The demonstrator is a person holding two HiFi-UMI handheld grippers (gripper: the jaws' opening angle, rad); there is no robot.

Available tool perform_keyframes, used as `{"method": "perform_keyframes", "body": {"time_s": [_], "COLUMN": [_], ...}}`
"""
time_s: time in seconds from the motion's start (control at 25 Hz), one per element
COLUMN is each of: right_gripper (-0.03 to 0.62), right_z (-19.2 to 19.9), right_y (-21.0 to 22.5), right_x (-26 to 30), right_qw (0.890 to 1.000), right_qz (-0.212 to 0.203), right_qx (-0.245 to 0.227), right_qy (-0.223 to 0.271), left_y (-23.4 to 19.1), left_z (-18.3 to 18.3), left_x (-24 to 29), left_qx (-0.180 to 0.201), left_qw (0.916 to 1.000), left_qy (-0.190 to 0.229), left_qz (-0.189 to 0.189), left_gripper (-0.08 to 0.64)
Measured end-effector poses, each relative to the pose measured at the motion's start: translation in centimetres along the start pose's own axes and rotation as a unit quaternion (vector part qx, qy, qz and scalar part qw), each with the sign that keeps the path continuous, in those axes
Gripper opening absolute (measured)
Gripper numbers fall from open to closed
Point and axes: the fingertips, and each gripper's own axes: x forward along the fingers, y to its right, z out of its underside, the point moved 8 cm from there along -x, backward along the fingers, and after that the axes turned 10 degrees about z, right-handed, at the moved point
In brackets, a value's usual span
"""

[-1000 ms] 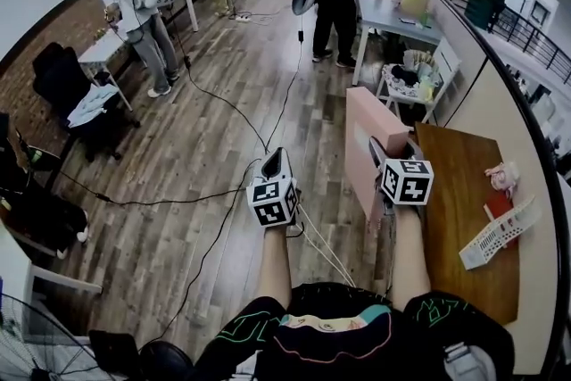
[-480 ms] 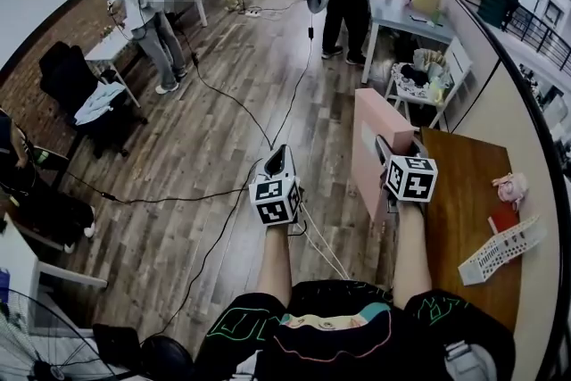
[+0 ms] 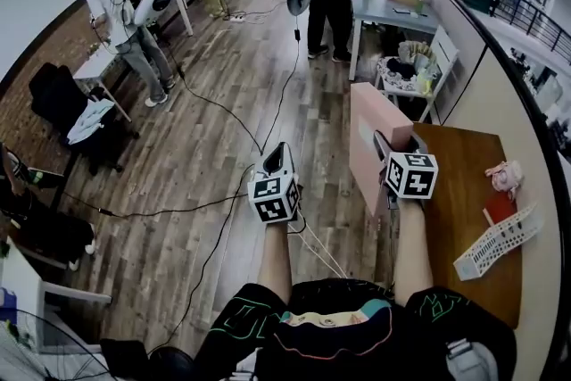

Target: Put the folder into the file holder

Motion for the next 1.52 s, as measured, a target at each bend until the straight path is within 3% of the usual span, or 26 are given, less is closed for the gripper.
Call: {"method": "perform_keyframes", "body": {"time_s": [0.4,0.8,1.08,1.52], "right_gripper": [0.285,0.285,0.285,0.285], "right_z": [0.8,1.5,1.1,3.6], "right_y": [7.9,15.1,19.0,24.8], "right_x": [-3.2,-9.4,-16.3,-28.0], "right_qw": [0.995,0.980,0.961,0.910], "right_qz": [0.088,0.178,0.240,0.374], "right_qx": [0.037,0.088,0.125,0.156], "right_qy": [0.007,0.024,0.060,0.086], "left_y": [6.4,14.7,22.0,34.5], "left_z": [0.4,2.7,4.3,8.2], "left_x": [5.9,11.2,13.3,13.8], "left_qx": [0.014,0.015,0.021,0.034], "left_qw": [0.9949,0.9757,0.9494,0.8901], "left_qy": [-0.017,-0.043,-0.064,-0.110], "left_qz": [0.098,0.214,0.307,0.441], "left_gripper": [0.000,0.000,0.000,0.000]}}
